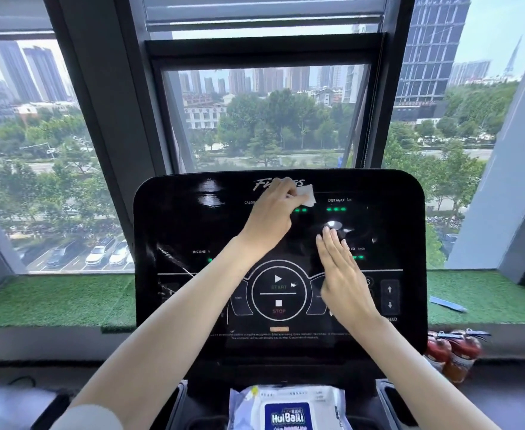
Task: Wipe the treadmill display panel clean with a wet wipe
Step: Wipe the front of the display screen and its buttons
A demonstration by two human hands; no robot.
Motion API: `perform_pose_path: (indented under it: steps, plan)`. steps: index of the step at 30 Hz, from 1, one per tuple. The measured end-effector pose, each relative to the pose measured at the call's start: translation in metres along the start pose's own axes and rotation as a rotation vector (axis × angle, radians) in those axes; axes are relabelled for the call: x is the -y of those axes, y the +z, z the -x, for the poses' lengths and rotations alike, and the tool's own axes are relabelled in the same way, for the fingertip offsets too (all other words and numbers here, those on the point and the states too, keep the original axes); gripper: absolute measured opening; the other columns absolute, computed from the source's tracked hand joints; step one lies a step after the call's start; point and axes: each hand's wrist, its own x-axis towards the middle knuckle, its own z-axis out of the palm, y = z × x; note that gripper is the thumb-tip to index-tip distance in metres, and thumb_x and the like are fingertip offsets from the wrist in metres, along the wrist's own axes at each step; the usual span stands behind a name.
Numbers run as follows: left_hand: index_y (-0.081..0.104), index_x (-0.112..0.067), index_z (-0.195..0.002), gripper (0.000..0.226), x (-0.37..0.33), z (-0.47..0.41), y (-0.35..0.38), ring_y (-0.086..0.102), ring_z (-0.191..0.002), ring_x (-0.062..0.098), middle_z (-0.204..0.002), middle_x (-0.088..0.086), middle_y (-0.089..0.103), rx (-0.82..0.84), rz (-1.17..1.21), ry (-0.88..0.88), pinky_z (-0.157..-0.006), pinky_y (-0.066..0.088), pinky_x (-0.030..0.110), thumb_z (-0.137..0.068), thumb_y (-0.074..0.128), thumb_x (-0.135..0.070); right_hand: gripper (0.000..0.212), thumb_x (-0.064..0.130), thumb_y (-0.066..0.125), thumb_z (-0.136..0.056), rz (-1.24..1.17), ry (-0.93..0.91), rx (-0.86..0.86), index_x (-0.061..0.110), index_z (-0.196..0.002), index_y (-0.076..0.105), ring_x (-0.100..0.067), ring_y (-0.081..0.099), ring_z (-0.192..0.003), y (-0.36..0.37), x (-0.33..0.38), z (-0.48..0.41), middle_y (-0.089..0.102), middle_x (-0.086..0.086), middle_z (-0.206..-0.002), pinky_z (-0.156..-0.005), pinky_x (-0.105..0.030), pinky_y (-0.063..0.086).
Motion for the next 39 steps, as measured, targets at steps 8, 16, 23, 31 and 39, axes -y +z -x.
perform_pose_path:
  steps: [8, 16, 23, 31, 39]
  plan:
    - [0.071, -0.006, -0.104, 0.039, 0.052, 0.035, -0.031, 0.049, -0.088, 0.027, -0.092, 0.01, 0.056, -0.056, -0.002, -0.173, -0.071, 0.051, 0.042, -0.08, 0.053, 0.019, 0.076, -0.024, 0.046, -0.063, -0.024, 0.048, -0.055, -0.01, -0.136, 0.036, -0.034, 0.028, -0.137, 0.012, 0.004, -0.001, 0.035, -0.025, -0.144, -0.115, -0.04, 0.012]
    - [0.072, -0.008, -0.1, 0.039, 0.009, 0.003, -0.002, 0.05, -0.088, 0.025, -0.092, 0.008, 0.056, -0.017, 0.053, -0.086, -0.064, 0.051, 0.035, -0.077, 0.055, 0.018, 0.077, -0.023, 0.055, -0.058, -0.015, -0.02, -0.023, -0.008, -0.133, 0.043, -0.032, 0.034, -0.134, -0.001, -0.003, -0.003, 0.041, -0.023, -0.141, -0.109, -0.044, 0.03]
    - [0.069, -0.01, -0.107, 0.04, -0.047, -0.031, 0.027, 0.047, -0.095, 0.022, -0.097, 0.006, 0.052, 0.055, 0.09, -0.014, -0.062, 0.045, 0.03, -0.079, 0.054, 0.015, 0.076, -0.018, 0.052, -0.065, 0.015, -0.033, -0.01, -0.006, -0.138, 0.035, -0.029, 0.023, -0.14, -0.017, -0.02, 0.01, 0.032, -0.022, -0.147, -0.114, -0.04, 0.012]
    - [0.064, -0.004, -0.108, 0.044, -0.089, -0.042, 0.047, 0.044, -0.096, 0.023, -0.099, 0.008, 0.05, 0.161, 0.109, 0.04, -0.06, 0.05, 0.034, -0.071, 0.052, 0.018, 0.074, -0.018, 0.052, -0.068, -0.037, 0.147, -0.025, -0.006, -0.138, 0.035, -0.028, 0.025, -0.139, -0.02, -0.038, 0.037, 0.033, -0.02, -0.146, -0.112, -0.044, 0.026]
    - [0.057, -0.007, -0.122, 0.054, -0.051, -0.033, 0.032, 0.037, -0.098, 0.022, -0.106, 0.008, 0.047, 0.156, 0.05, 0.049, -0.069, 0.05, 0.035, -0.074, 0.049, 0.017, 0.072, -0.018, 0.051, -0.066, -0.042, 0.174, 0.003, -0.007, -0.136, 0.039, -0.023, 0.023, -0.137, -0.02, -0.035, 0.038, 0.036, -0.021, -0.144, -0.112, -0.041, 0.017]
